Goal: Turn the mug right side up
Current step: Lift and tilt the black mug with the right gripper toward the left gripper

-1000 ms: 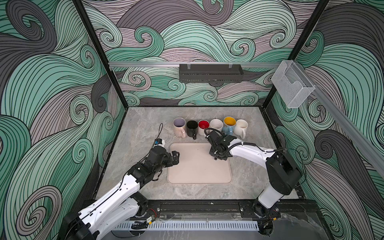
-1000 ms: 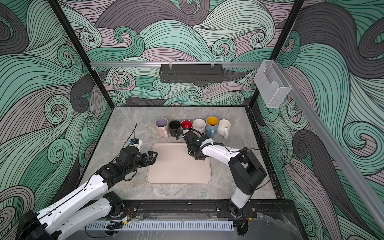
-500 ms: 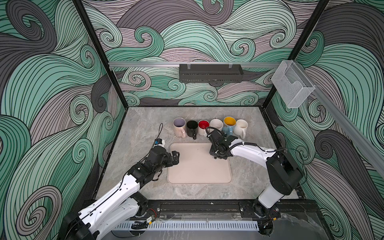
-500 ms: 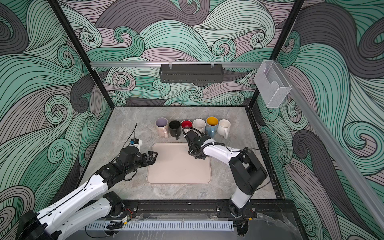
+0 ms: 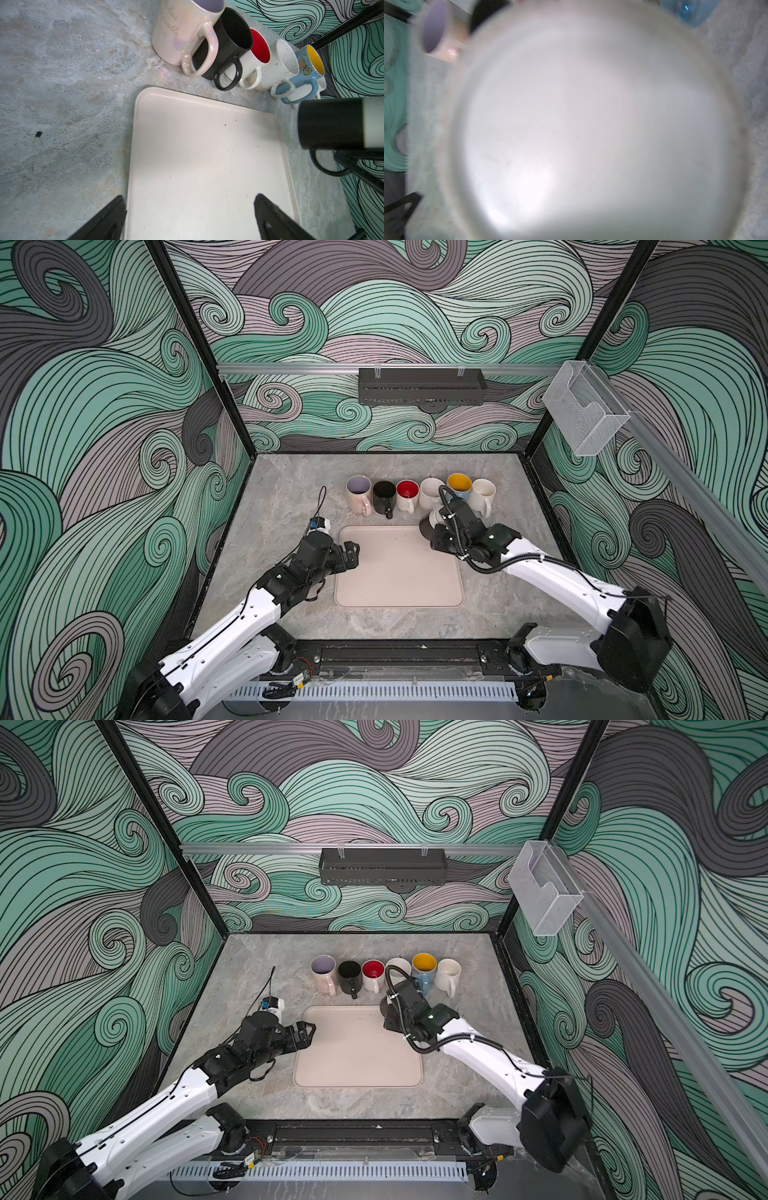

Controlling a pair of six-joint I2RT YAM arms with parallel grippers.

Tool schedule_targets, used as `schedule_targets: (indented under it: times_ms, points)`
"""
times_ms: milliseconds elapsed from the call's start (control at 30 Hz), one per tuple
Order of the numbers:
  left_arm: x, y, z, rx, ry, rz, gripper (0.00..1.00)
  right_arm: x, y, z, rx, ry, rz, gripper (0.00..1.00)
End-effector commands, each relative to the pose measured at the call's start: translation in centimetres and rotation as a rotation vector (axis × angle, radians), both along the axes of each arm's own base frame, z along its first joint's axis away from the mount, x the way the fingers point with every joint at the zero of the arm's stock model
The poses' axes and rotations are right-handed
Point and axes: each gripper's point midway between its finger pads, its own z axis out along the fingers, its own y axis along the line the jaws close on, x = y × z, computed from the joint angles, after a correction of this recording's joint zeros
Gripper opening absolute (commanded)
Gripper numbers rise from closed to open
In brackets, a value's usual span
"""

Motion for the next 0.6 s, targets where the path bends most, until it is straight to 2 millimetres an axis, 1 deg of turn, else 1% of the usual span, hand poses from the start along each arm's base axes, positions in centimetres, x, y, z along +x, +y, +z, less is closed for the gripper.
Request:
schedule_targets:
  times_ms: [0, 100, 133, 200, 267, 333, 433, 500, 567]
  points:
    - [0.3, -0.6, 1.0, -0.04, -0.026, 0.001, 0.97, 1.6, 3.8, 7.4, 0.232, -0.239, 0.14, 0.0]
    - [0.4, -1.7, 2.7, -0.118, -0.073, -0.037, 0.98, 1.5, 6.6, 11.6, 0.41, -0.315, 0.264, 0.0]
    - [0.3, -2.1, 3.4, -0.154, -0.095, -0.053, 0.98, 1.4, 7.2, 12.7, 0.461, -0.336, 0.294, 0.0]
    - [0.2, -3.1, 5.2, -0.253, -0.161, -0.088, 0.98, 1.4, 8.5, 15.0, 0.579, -0.376, 0.353, 0.0]
    - [-0.2, -3.7, 7.2, -0.345, -0.236, -0.121, 0.98, 1.3, 9.5, 16.7, 0.691, -0.384, 0.417, 0.0]
    - [-0.8, -3.9, 9.4, -0.429, -0.303, -0.148, 0.98, 1.2, 10.6, 18.0, 0.795, -0.377, 0.483, 0.0]
    - [-2.0, -4.0, 12.7, -0.573, -0.405, -0.194, 0.99, 0.6, 11.8, 19.4, 0.91, -0.361, 0.566, 0.0]
    - [-2.8, -3.8, 14.6, -0.664, -0.473, -0.224, 0.98, 0.4, 12.5, 19.7, 0.973, -0.331, 0.607, 0.0]
    - [-3.3, -3.5, 15.7, -0.736, -0.508, -0.238, 0.95, -0.1, 13.0, 19.6, 1.009, -0.312, 0.649, 0.0]
